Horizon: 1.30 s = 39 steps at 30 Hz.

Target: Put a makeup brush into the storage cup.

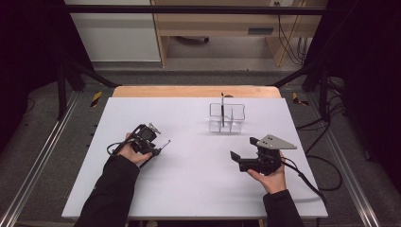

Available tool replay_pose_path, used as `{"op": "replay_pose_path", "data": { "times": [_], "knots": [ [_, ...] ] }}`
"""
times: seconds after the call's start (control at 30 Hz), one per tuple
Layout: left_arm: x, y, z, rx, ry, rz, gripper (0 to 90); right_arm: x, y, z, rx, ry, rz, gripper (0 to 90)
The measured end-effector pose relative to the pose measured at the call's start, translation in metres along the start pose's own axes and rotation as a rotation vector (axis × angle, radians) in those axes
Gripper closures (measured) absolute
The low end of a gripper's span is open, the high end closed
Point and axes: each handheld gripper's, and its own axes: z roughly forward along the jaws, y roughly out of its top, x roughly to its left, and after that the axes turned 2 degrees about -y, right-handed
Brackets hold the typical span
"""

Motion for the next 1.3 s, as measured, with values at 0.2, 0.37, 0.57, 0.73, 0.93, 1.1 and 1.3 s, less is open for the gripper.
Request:
{"op": "replay_pose_path", "data": {
  "times": [0.2, 0.37, 0.57, 0.73, 0.93, 1.1, 1.3],
  "knots": [
    [-0.0014, 0.0015, 0.0048, 0.014, -0.017, 0.003, 69.7, 0.0, -0.0001, 0.0002, 0.001, 0.001, 0.0, 9.8],
    [-0.0011, 0.001, 0.0043, 0.02, -0.029, -0.007, 74.8, -0.0001, 0.0, 0.0, 0.001, 0.002, 0.001, 9.8],
    [-0.0006, -0.0003, 0.0035, 0.031, -0.042, -0.032, 79.1, 0.0001, -0.0003, 0.0005, 0.003, 0.001, 0.002, 9.8],
    [-0.0031, 0.0008, 0.0037, 0.043, -0.034, -0.028, 81.7, 0.0005, -0.0005, 0.0012, 0.005, 0.002, 0.003, 9.8],
    [-0.005, 0.0013, 0.0038, 0.047, -0.024, -0.015, 83.1, 0.0013, 0.0, 0.0011, 0.004, 0.003, 0.002, 9.8],
    [-0.006, 0.0015, 0.0038, 0.048, -0.019, -0.008, 83.3, 0.0012, -0.0001, 0.0014, 0.005, 0.003, 0.002, 9.7],
    [-0.0073, 0.0015, 0.003, 0.047, -0.013, 0.009, 83.4, 0.0012, -0.0001, 0.0013, 0.006, 0.003, 0.003, 9.7]
  ]
}}
